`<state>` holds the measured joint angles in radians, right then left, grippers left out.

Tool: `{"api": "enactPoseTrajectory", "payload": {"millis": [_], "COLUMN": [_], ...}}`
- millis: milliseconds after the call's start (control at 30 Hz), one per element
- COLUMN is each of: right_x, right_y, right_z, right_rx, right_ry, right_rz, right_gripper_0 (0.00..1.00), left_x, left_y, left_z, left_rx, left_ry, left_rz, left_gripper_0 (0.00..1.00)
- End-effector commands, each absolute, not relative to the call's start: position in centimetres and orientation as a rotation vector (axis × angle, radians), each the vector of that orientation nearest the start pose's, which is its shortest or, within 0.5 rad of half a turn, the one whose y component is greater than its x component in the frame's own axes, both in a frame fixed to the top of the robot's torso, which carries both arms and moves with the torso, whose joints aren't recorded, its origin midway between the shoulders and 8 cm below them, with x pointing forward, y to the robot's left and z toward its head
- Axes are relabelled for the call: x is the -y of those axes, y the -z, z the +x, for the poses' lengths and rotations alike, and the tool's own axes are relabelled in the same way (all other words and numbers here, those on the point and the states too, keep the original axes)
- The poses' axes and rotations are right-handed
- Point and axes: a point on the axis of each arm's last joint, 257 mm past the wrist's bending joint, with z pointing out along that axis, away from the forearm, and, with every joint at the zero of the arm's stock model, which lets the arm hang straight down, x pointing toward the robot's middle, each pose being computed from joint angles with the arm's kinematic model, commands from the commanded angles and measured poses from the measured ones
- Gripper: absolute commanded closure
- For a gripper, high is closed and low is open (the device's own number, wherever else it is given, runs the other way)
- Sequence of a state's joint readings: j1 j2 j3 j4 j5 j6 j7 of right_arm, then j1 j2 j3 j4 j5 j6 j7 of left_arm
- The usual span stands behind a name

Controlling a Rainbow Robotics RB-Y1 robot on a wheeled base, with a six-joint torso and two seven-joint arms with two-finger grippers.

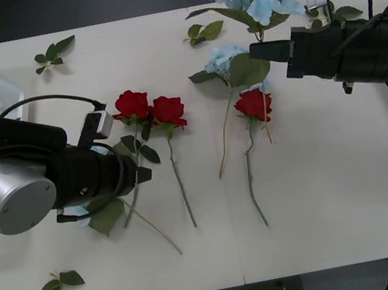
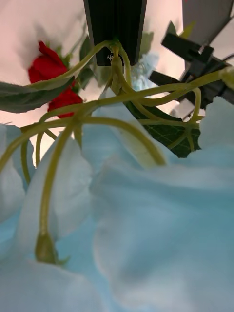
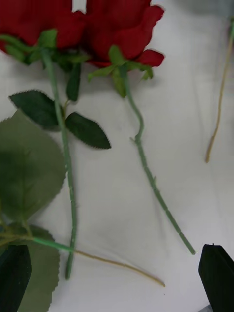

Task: Put the red flowers into the right box and the blue flowers into the left box

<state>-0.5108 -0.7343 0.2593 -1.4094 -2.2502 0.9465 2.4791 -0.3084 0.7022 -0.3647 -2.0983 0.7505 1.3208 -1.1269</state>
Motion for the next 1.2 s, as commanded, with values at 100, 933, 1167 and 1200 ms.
{"api": "enactPoseTrajectory", "payload": {"millis": [100,933,1167,1200], "right_x": [6.9,-3.0,-3.5,-3.5], "right_y": [3.0,-0.4,-0.4,-0.3], "right_z": [49.6,47.2,46.8,46.8], "right_rx": [-1.468,-1.3,-1.296,-1.297], "right_ry": [-1.304,-1.489,-1.512,-1.517], "right_rz": [-0.666,-0.668,-0.669,-0.665], "right_gripper_0": [1.0,1.0,1.0,1.0], "left_x": [-11.7,-2.8,-1.6,-1.5], "left_y": [21.9,15.2,13.4,13.2], "left_z": [42.6,38.0,38.6,38.7], "left_rx": [-2.348,-1.931,-1.873,-1.867], "left_ry": [0.448,0.995,1.043,1.046], "left_rz": [0.601,1.014,0.965,0.959], "left_gripper_0": [0.0,0.0,0.0,0.0]}}
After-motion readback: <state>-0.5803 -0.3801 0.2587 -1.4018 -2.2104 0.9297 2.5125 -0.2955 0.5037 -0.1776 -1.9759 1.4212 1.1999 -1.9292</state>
